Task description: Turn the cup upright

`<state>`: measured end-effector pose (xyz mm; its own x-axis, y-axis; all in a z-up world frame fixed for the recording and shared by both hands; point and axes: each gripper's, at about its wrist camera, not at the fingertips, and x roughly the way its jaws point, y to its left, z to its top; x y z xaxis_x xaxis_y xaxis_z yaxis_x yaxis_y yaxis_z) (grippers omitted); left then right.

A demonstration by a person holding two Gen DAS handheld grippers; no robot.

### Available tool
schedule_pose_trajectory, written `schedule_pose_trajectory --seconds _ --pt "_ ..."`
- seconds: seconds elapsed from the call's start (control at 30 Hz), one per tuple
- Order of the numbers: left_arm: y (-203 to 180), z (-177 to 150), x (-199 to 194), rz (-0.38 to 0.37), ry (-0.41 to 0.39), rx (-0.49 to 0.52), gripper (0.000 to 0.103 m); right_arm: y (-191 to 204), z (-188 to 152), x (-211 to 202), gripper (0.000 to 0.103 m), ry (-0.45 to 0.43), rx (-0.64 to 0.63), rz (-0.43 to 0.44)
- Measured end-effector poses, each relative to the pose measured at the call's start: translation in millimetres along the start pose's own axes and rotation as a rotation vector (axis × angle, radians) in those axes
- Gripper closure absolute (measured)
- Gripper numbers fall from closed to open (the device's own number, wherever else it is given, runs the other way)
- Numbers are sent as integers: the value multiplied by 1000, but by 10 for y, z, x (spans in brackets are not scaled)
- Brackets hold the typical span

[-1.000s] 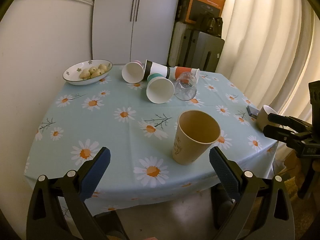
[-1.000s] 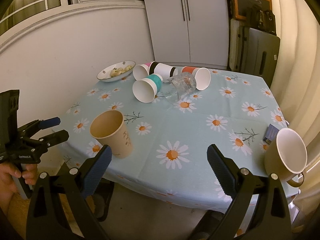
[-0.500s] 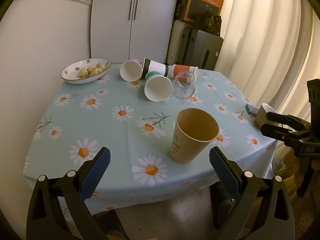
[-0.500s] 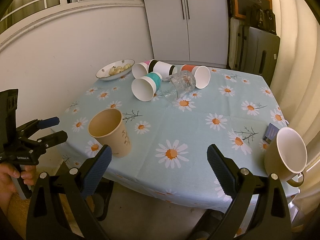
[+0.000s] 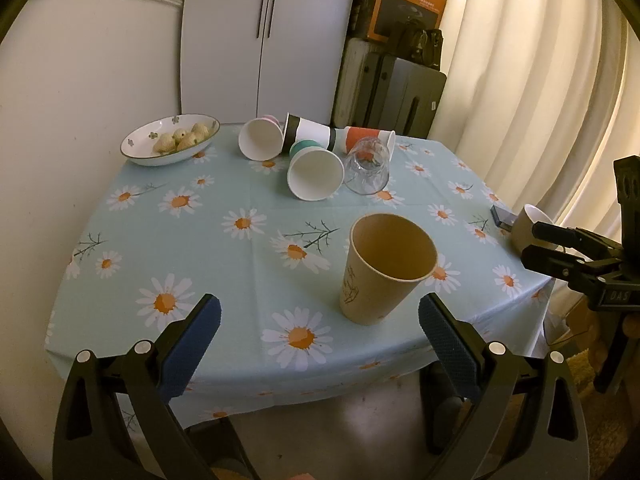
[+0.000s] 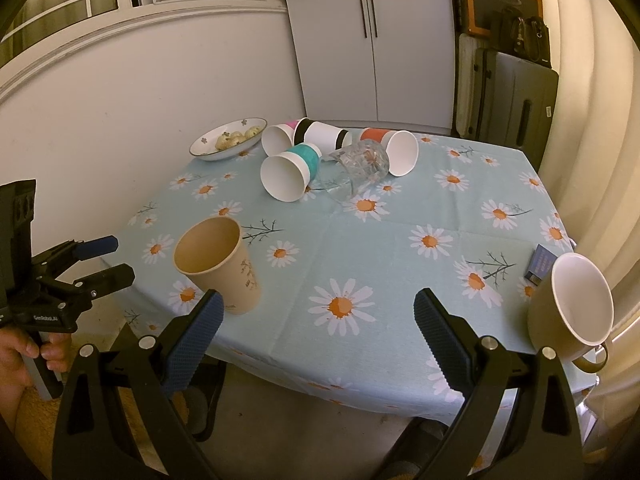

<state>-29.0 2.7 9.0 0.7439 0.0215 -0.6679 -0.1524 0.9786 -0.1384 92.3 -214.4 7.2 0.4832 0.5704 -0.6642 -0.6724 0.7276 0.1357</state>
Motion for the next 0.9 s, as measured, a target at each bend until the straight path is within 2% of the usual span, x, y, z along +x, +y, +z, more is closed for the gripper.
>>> schedule_pose_trajectory --seconds 0.1,0.9 --pt "7 5 -27 4 -17 -3 6 4 0 -1 8 2 -1 -1" --pt "-23 26 -20 -19 -7 7 6 16 -4 24 8 11 -3 -3"
